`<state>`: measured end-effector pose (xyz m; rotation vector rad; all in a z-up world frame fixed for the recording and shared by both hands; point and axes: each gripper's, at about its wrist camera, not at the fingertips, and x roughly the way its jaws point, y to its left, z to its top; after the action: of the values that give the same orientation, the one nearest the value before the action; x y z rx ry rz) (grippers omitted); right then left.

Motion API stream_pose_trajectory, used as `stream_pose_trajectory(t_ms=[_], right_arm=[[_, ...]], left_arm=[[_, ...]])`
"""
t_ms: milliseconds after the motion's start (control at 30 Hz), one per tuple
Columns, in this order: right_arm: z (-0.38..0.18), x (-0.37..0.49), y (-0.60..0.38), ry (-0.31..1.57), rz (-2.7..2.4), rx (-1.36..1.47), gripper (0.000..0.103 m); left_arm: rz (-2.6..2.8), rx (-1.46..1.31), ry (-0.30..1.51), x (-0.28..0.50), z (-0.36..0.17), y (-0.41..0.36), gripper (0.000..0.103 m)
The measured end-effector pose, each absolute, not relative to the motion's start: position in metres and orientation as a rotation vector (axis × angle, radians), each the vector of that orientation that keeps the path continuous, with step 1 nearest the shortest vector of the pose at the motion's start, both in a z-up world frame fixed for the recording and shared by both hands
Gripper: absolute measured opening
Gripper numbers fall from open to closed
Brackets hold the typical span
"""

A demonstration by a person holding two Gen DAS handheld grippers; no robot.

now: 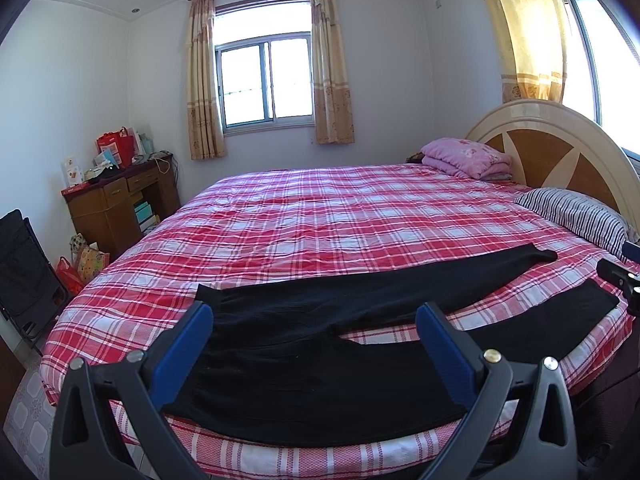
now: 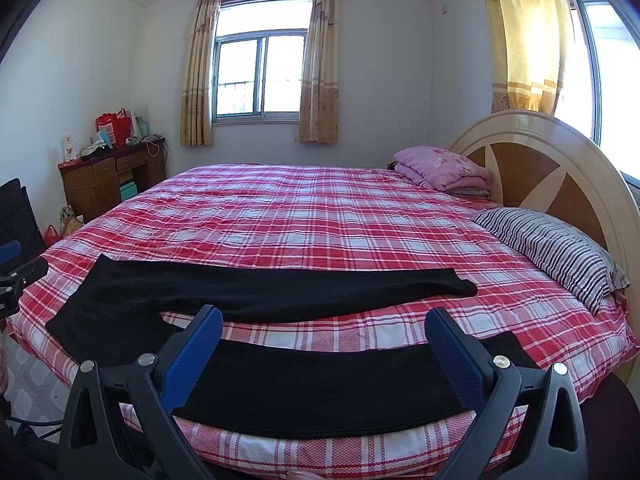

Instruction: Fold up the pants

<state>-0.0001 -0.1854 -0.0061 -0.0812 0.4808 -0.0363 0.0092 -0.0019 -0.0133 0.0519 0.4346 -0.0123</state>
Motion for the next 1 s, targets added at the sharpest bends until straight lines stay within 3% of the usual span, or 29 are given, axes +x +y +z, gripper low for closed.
stream_pose_trajectory(t_ms=[1000], right_arm=[[-0.0114,0.0004,-0.1798,0.490,-0.035,-0.092,0.102]], left_arm=[[-0.005,0.047,0.435,0.0118,-0.0136,0.0051,0.103]])
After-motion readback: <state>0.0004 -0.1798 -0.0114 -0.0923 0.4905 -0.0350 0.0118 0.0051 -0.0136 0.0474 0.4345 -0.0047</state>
